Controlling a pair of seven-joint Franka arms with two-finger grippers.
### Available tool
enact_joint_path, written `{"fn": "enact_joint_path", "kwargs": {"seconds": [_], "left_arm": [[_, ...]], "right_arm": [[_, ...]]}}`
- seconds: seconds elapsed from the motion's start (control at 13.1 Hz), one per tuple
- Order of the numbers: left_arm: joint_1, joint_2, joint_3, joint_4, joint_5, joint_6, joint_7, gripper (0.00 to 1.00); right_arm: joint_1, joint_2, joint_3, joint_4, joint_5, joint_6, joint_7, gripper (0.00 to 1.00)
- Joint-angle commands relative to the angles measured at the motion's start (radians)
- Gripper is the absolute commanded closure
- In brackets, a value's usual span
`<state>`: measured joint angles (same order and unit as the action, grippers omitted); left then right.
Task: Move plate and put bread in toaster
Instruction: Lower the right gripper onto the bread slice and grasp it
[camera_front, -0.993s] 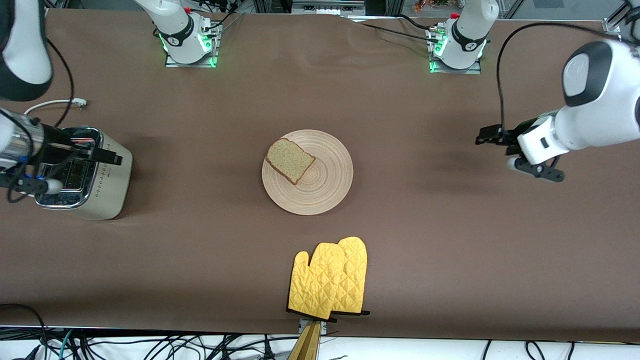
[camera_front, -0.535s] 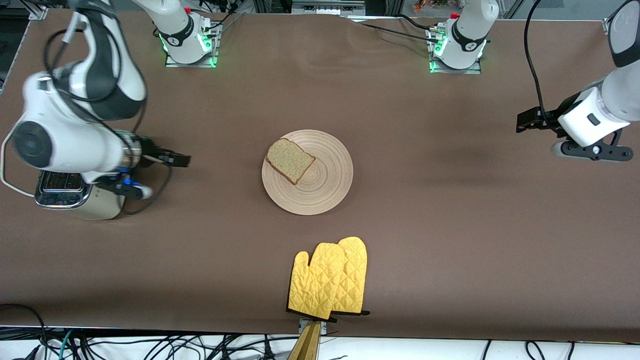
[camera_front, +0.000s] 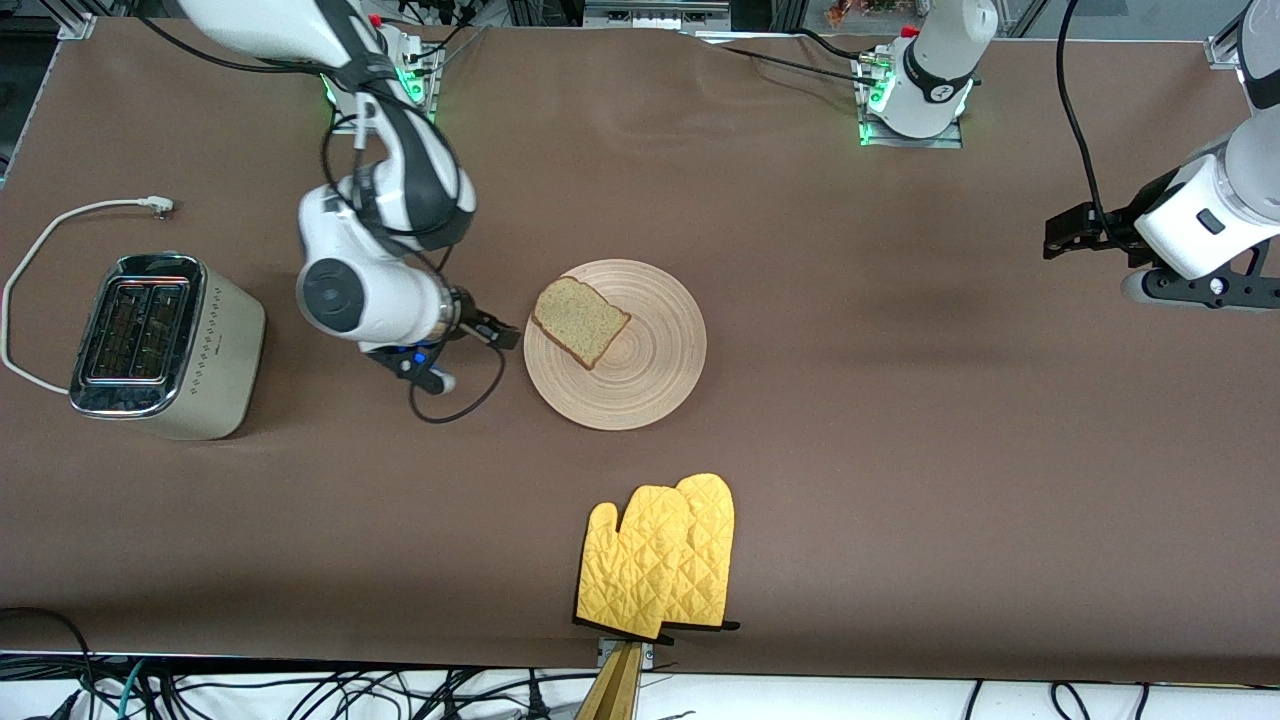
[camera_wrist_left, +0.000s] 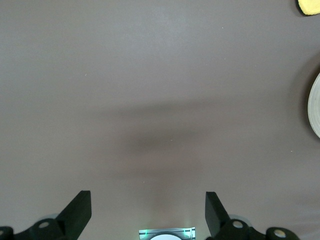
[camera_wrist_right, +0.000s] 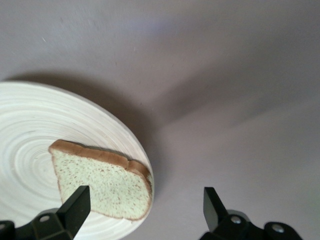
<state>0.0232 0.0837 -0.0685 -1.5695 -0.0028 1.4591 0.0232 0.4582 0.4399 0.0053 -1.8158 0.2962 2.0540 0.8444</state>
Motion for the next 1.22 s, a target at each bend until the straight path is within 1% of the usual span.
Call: {"fn": "enact_joint_path", "kwargs": {"seconds": [0.0,0.31,0.46,0.61,0.69,0.84,1.15], "left_arm": [[0.006,-0.015,-0.005,0.012,-0.055,-0.022,-0.037,0.0],[0.006,-0.018,-0.01,0.012,-0.051,-0.019,-0.097,0.0],[0.006,-0.022,-0.007,0.016,-0.06,-0.017,-0.159,0.0],[0.011,-0.03,-0.004,0.034,-0.056,-0.011,-0.135,0.0],[0.008,-0.021,-0.005,0.064,-0.046,-0.011,-0.085,0.0],[0.011,-0.013,-0.001,0.074,-0.039,-0.011,-0.037,0.0],[0.018,-0.012,-0.001,0.092,-0.037,-0.008,-0.049,0.0]], "right_arm": [[0.039,-0.004,-0.008,-0.054,0.014,0.055,0.061,0.0],[0.057,0.026,-0.008,-0.054,0.015,0.058,0.061,0.0],[0.076,0.042,-0.008,-0.054,0.015,0.063,0.062,0.0],[0.091,0.065,-0.008,-0.057,0.015,0.104,0.094,0.0],[0.111,0.078,-0.008,-0.057,0.015,0.138,0.125,0.0],[0.128,0.103,-0.008,-0.057,0.015,0.178,0.14,0.0],[0.132,0.105,-0.008,-0.056,0.014,0.169,0.142,0.0]]}}
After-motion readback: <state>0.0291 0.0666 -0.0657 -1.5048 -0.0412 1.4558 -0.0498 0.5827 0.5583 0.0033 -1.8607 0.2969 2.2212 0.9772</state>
